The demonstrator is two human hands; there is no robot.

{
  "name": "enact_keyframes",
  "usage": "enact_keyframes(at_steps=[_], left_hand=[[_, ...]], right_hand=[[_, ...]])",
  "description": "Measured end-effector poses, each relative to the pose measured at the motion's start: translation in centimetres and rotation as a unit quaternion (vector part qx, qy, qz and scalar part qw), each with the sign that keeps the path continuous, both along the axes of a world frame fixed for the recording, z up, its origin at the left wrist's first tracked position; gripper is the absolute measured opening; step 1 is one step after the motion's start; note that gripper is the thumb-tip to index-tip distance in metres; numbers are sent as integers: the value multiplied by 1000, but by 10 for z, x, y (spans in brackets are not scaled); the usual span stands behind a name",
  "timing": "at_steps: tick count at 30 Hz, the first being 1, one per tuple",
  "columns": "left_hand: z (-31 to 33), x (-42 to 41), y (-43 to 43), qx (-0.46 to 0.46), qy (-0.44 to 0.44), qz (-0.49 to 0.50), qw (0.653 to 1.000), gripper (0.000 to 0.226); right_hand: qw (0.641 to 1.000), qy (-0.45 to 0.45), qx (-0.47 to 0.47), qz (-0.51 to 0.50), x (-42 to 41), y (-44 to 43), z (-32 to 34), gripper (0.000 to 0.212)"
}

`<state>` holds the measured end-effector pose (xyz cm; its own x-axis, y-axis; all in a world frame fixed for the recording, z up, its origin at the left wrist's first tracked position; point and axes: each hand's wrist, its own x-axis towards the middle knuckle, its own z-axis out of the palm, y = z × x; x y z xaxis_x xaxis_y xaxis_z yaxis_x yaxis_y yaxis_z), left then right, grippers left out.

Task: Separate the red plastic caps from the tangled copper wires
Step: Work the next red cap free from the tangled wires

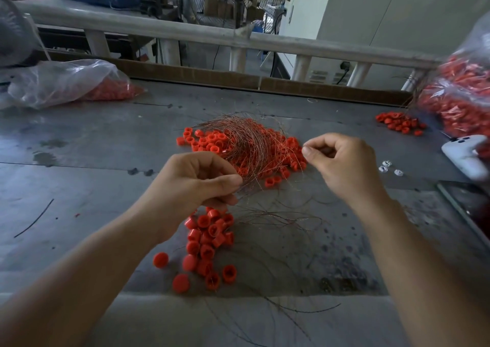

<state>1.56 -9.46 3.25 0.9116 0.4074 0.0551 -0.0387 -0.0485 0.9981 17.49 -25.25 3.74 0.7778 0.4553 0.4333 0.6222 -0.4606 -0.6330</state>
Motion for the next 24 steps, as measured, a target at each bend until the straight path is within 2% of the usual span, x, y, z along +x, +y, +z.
enact_keyframes(at_steps=[2,5,11,14,19,22,24], left_hand=[[1,0,0,3,-1,3,1000,22],[1,-1,-1,5,3,-1,1000,22],[1,-1,-2,15,10,-10,1000,26],[1,-1,-2,18,13,-12,1000,25],[0,-1,-3,25,13,-18,999,24],[1,-2,-3,12,-1,-17,1000,20],[1,-2,-3,7,-13,-12,1000,17]], right_hand=[[1000,-19,-22,-4,-1,1,-3,10],[999,-36,-34,5,-1,1,-3,23],[987,52,-143,46,3,2,-15,39],[993,66,-75,63,2,3,-13,42],[989,60,97,93,-3,1,-1,39],[983,16,160,86,-8,-2,4,29],[983,-32,164,76,-9,-3,5,28]])
